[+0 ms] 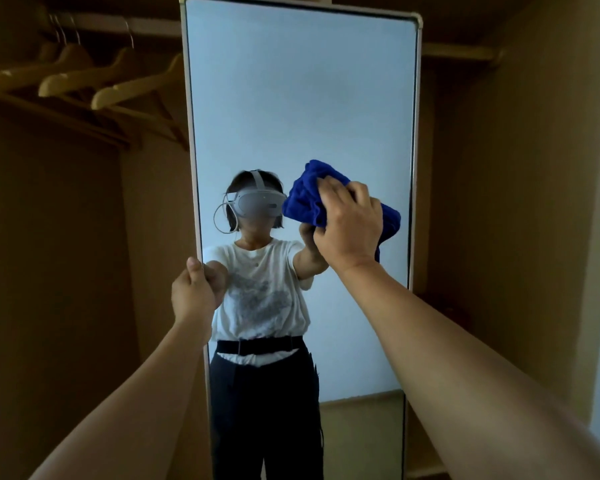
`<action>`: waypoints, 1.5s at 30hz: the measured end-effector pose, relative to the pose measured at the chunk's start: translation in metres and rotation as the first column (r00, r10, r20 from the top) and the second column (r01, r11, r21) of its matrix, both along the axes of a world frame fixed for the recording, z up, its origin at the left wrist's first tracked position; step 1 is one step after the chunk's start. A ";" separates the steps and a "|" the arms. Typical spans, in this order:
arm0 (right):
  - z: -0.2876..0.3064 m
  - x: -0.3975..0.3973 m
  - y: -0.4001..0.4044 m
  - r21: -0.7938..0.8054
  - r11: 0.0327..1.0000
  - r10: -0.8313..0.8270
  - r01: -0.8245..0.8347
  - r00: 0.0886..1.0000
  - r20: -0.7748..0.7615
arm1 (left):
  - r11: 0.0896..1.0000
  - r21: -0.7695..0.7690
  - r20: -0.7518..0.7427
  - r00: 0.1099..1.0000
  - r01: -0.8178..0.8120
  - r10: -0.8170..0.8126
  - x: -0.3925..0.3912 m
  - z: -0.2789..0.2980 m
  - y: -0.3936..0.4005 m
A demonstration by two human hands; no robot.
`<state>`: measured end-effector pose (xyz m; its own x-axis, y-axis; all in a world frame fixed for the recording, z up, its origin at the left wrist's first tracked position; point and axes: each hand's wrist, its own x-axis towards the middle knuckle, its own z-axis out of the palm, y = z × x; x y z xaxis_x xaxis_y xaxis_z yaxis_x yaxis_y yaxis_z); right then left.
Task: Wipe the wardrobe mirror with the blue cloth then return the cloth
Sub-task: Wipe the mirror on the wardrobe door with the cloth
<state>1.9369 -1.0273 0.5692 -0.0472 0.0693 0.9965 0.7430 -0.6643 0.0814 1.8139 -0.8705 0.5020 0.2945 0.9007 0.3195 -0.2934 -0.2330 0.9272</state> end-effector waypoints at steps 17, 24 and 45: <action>-0.068 0.007 0.005 -0.273 0.961 0.014 0.044 0.978 0.209 | 1.000 -0.009 0.004 1.000 0.010 -0.010 0.003 -0.010 -0.003; -0.101 0.010 -0.002 -0.384 0.922 0.046 0.059 0.965 0.260 | 1.000 -0.025 0.014 1.000 -0.004 0.005 0.003 -0.008 -0.008; -0.003 0.045 -0.054 0.008 0.998 -0.068 0.068 0.997 -0.036 | 0.992 -0.122 -0.018 1.000 -0.013 0.010 0.005 -0.010 -0.010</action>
<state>1.9815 -1.0811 0.5660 -0.0076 0.0618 0.9981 0.6986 -0.7138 0.0495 1.8185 -0.8804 0.4916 0.2885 0.9359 0.2022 -0.2750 -0.1213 0.9538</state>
